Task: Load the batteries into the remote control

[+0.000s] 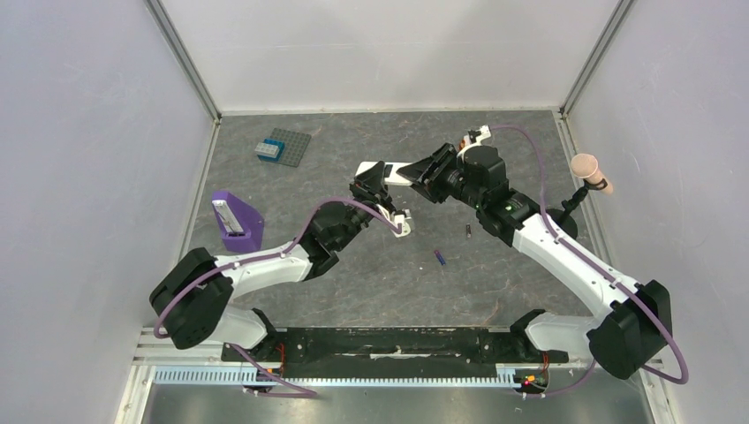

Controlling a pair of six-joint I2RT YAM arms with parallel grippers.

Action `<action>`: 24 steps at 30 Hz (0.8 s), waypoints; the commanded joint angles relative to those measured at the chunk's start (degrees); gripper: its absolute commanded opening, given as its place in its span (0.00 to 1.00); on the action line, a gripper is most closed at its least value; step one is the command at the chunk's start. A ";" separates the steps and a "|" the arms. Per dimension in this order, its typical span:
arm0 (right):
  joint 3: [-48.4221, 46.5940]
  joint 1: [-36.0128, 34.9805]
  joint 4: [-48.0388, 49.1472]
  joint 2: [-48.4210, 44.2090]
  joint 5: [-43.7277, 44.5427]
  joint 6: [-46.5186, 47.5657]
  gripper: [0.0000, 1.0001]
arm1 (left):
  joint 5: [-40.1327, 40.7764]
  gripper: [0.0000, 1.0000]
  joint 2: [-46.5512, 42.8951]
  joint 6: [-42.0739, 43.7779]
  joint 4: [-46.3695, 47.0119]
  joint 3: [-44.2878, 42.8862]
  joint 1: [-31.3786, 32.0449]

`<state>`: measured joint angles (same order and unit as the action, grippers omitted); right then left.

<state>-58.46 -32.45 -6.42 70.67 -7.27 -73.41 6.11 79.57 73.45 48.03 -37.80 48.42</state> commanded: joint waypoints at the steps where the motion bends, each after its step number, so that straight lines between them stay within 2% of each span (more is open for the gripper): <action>1: 1.78 -0.25 3.09 -0.83 -1.33 -2.95 0.37 | 1.22 0.02 -0.49 3.27 8.96 -0.43 0.53; 5: 4.07 -0.25 5.25 -1.63 -1.61 -4.68 0.14 | 2.70 0.03 0.06 2.90 10.15 -0.65 1.18; 7: 4.57 -0.21 5.97 -1.86 -1.69 -5.08 0.04 | 4.06 0.14 0.57 1.89 11.61 -0.65 1.70; 9: 4.58 -0.29 5.98 -1.83 -1.73 -5.11 0.00 | 5.81 0.45 1.14 0.75 14.36 -0.15 2.26; 10: 4.45 -0.25 7.50 -1.89 -1.73 -4.93 0.00 | 6.63 0.73 1.16 0.14 15.27 0.29 2.60; 11: 4.25 -0.26 7.71 -1.91 -1.71 -4.73 0.00 | 8.18 0.77 0.76 -1.01 14.53 0.38 3.15; 14: 3.37 -0.12 7.82 -1.85 -1.21 -3.59 0.00 | 12.84 0.78 -2.32 -9.01 7.84 0.80 4.65; 17: 2.76 0.19 7.82 -2.20 0.46 -2.09 0.00 | 16.89 0.79 -8.06 -25.08 0.37 1.63 5.89; 20: 2.09 0.91 7.70 -2.39 2.81 0.40 0.00 | 14.59 0.79 -15.28 -42.30 -19.83 -1.60 5.89; 24: 1.77 1.74 7.80 -2.87 5.86 6.08 0.00 | 10.89 0.79 -17.65 -59.36 -40.16 -8.28 5.89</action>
<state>-54.26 -31.79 -0.67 69.36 -6.13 -74.00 19.22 64.71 39.83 29.54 -38.57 54.11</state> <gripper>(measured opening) 0.215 0.788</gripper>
